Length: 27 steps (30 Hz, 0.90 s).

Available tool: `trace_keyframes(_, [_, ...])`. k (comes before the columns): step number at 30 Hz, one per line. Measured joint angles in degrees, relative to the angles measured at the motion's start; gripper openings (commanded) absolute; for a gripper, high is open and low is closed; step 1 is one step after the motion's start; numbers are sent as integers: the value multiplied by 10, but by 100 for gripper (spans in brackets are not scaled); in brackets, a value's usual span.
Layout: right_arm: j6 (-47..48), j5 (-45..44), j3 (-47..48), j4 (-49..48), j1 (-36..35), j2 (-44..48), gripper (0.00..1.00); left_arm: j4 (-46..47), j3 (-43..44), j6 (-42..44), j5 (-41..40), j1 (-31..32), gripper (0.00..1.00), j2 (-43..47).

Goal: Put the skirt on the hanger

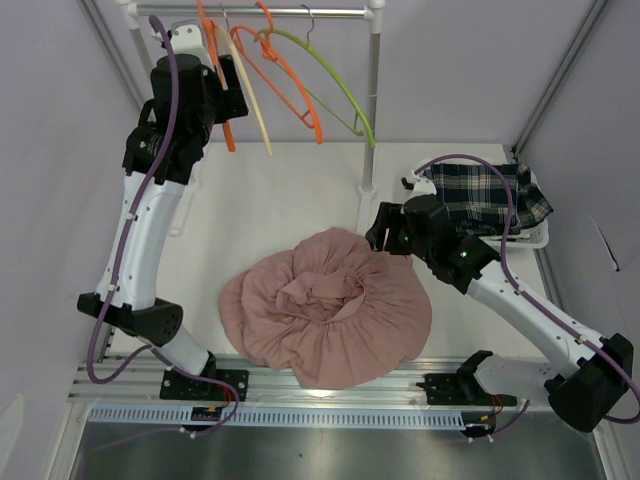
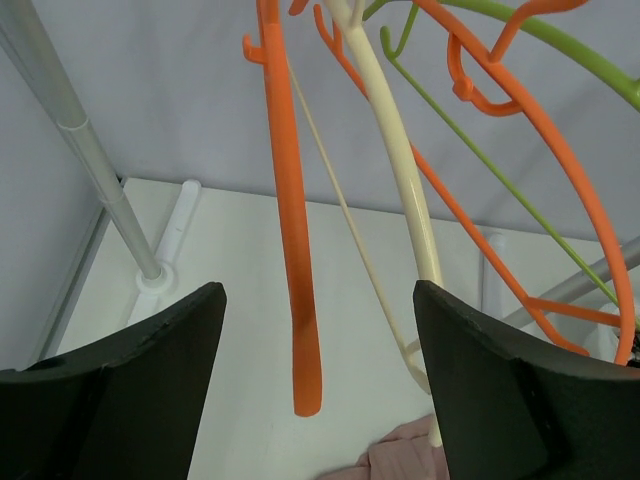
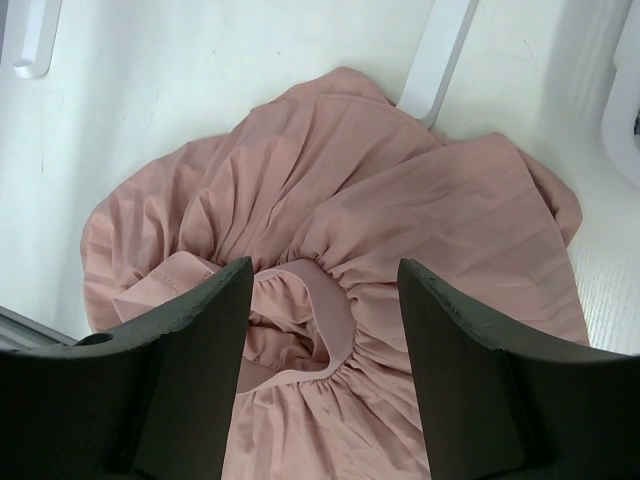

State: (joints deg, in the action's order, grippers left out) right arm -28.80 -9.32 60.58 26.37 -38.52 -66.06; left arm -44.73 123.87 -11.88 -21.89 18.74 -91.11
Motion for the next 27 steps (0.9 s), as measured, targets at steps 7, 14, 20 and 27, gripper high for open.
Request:
trace_keyframes(7, [0,8,0,0,3,0,64,-5,41,5,11,-15,79,-30])
trace_keyframes(14, [1,13,0,0,4,-1,63,-9,52,11,28,-37,73,-67])
trace_keyframes(20, [2,15,0,-1,4,-11,57,-9,59,18,41,-51,64,-91])
trace_keyframes(27, [3,19,0,-1,5,-20,53,-9,78,31,44,-54,36,-103])
